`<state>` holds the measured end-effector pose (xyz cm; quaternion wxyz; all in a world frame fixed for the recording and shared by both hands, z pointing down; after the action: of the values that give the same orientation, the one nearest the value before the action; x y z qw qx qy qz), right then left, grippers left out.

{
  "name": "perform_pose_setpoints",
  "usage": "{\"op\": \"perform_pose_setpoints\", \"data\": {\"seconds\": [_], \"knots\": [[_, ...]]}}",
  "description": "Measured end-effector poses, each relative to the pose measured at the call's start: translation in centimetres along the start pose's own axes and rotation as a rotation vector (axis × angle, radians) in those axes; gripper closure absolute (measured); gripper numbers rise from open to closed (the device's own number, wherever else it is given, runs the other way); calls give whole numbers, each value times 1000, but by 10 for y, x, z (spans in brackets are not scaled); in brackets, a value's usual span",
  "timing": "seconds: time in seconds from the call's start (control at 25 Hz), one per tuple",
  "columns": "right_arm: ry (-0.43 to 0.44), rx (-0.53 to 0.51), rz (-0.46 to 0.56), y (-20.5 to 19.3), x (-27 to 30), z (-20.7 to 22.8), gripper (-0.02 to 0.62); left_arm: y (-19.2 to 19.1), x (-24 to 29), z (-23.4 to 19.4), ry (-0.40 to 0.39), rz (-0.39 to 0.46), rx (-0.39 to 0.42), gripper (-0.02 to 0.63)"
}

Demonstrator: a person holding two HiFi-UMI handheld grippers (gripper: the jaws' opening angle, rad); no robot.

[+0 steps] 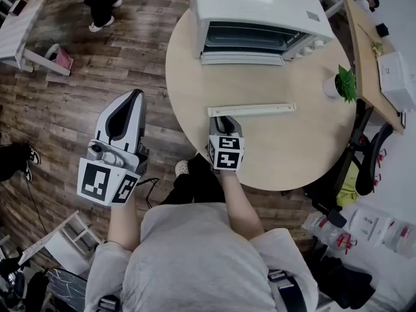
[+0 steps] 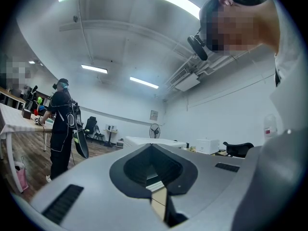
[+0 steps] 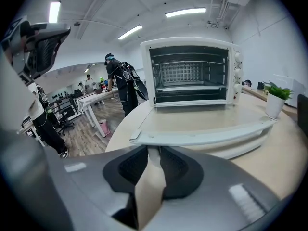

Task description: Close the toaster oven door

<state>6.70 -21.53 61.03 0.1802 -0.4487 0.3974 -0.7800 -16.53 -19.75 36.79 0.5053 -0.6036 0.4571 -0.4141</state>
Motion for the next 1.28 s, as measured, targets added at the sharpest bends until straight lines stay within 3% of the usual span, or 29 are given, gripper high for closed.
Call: {"op": "perform_pose_setpoints", "data": {"seconds": [1.28], "knots": [[-16,-131,122,124,-33,-20,518,37,9,3,-60,114,-27,598]]}}
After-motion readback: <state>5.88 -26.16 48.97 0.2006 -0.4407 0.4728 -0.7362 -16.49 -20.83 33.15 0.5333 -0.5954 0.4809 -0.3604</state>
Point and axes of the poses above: the fingertips, and each gripper's own axes: x forward along the fingers, z to its right, y out of its top, the point moved 7 cm from there along -x, backward along the fingers, and after that the axes turned 14 degrees about y, right-handed, at the moved point
